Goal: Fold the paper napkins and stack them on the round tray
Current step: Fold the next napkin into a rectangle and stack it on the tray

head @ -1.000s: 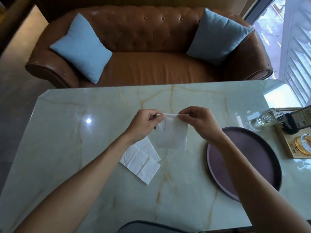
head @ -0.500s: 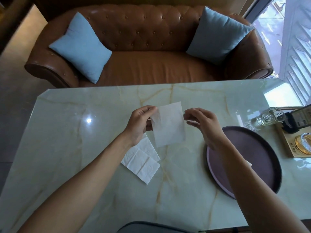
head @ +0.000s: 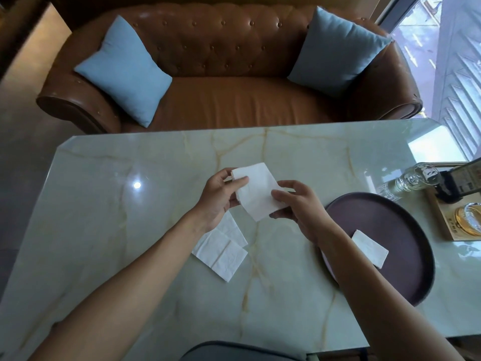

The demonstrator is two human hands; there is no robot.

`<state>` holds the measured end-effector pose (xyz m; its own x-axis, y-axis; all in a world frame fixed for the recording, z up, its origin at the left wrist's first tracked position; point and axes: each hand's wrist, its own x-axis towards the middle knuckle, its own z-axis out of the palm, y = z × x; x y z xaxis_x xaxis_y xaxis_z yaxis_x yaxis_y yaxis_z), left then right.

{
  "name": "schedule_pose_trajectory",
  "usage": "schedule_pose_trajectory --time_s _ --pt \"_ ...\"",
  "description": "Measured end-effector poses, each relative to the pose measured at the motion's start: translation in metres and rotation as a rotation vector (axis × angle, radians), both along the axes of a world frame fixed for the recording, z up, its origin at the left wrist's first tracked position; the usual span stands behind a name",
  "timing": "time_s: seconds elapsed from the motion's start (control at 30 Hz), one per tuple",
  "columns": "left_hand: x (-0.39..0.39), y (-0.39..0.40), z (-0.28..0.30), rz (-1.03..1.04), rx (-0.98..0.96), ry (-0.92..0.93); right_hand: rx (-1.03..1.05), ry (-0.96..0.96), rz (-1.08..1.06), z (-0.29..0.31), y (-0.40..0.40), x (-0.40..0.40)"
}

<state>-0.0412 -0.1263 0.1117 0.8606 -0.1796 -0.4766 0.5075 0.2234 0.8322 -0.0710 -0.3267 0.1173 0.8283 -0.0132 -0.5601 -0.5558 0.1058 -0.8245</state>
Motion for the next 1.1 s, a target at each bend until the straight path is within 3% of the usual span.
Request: schedule_pose_trajectory --time_s 0.17,0.47,0.53,0.67,0.8,1.1 --pt "-0.008 -0.008 -0.008 0.004 0.079 0.004 -0.003 0.012 -0.047 0.001 0.001 0.002" --pt "-0.014 -0.011 -0.009 -0.036 -0.051 0.128 0.238 -0.029 0.017 0.014 -0.003 0.005" --pt "-0.015 -0.011 -0.012 -0.025 -0.121 0.173 0.136 -0.065 -0.041 0.011 -0.006 0.005" --pt "-0.015 -0.011 -0.016 -0.015 -0.191 0.243 -0.393 -0.093 -0.041 -0.001 -0.009 0.002" --pt "-0.016 -0.015 -0.017 -0.047 -0.211 0.236 -0.411 -0.069 0.090 -0.013 -0.002 -0.004" --pt "-0.024 -0.034 -0.026 -0.018 0.247 -0.039 -0.274 -0.135 0.020 -0.016 0.008 -0.007"
